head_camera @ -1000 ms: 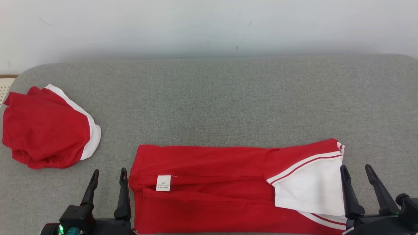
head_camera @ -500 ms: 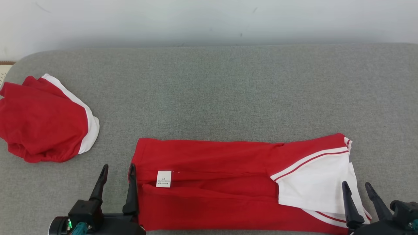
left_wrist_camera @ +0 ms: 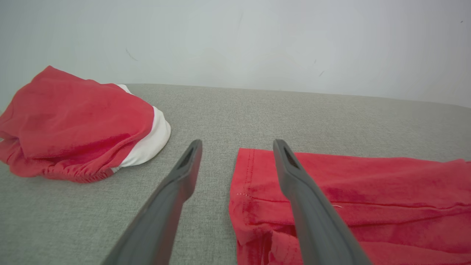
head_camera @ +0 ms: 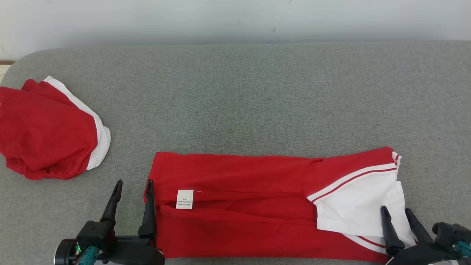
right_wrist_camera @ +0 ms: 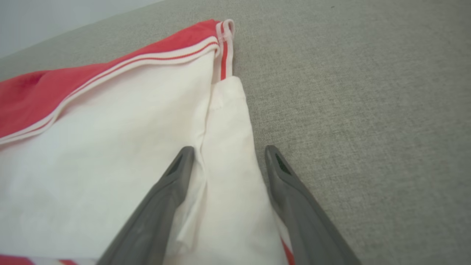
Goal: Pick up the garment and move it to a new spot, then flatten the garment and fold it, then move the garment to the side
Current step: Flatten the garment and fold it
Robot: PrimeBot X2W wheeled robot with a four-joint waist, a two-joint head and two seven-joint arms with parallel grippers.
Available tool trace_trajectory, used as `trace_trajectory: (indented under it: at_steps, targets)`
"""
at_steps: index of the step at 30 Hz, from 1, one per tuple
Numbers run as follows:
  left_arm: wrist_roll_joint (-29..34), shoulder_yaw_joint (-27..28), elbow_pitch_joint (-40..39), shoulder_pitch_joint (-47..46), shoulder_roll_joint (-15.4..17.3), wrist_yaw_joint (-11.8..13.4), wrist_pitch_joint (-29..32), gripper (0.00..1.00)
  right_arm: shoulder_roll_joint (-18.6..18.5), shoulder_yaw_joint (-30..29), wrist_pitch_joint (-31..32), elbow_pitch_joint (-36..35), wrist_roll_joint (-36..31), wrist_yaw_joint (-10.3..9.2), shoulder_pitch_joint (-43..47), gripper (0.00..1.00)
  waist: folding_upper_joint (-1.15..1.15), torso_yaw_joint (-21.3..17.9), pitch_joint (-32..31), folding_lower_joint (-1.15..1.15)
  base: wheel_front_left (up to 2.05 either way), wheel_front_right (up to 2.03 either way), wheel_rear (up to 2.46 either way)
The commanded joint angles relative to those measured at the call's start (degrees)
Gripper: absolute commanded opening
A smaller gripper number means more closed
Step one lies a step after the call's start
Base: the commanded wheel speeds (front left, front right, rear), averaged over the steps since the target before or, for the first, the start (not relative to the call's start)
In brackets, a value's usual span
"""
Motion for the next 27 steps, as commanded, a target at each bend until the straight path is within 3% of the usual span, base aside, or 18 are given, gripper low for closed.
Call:
trace_trajectory:
  at_steps: [1,2,3,4,10,27]
  targets:
    - [0.5,0.4,-0.1,-0.4,-0.1,-0.1,-0.4,1.00,0.2,2.0,0.3,1.5,1.8,0.01,-0.4,0.89,0.00,0.0,0.3,0.00,0.00,0.00,0.00]
    - [0.5,0.5,-0.2,-0.5,-0.1,-0.2,-0.4,1.00,0.2,3.1,0.3,1.7,2.5,0.03,-0.6,0.37,0.00,0.0,0.4,0.00,0.00,0.00,0.00]
    - [0.5,0.5,-0.2,-0.5,-0.1,-0.2,-0.4,1.00,0.2,3.1,0.3,1.7,2.5,0.03,-0.6,0.37,0.00,0.0,0.4,0.00,0.00,0.00,0.00]
    - [0.5,0.6,-0.3,-0.5,-0.1,-0.1,-0.4,1.00,0.0,4.0,0.3,1.9,3.2,0.03,-0.9,0.00,0.00,0.0,0.6,0.00,0.00,0.00,0.00]
    - [1.1,1.0,-0.6,-0.7,-0.5,0.1,-0.4,1.00,-1.5,5.7,-1.3,2.3,6.7,-0.03,-2.6,0.00,0.00,-0.3,1.0,0.00,0.00,0.00,0.00]
    - [1.6,2.1,-0.2,0.4,-0.7,-0.8,-0.4,1.00,-6.9,-7.4,-3.4,2.1,6.9,-0.04,-1.3,0.00,0.00,-3.0,0.7,0.00,0.00,0.00,0.00]
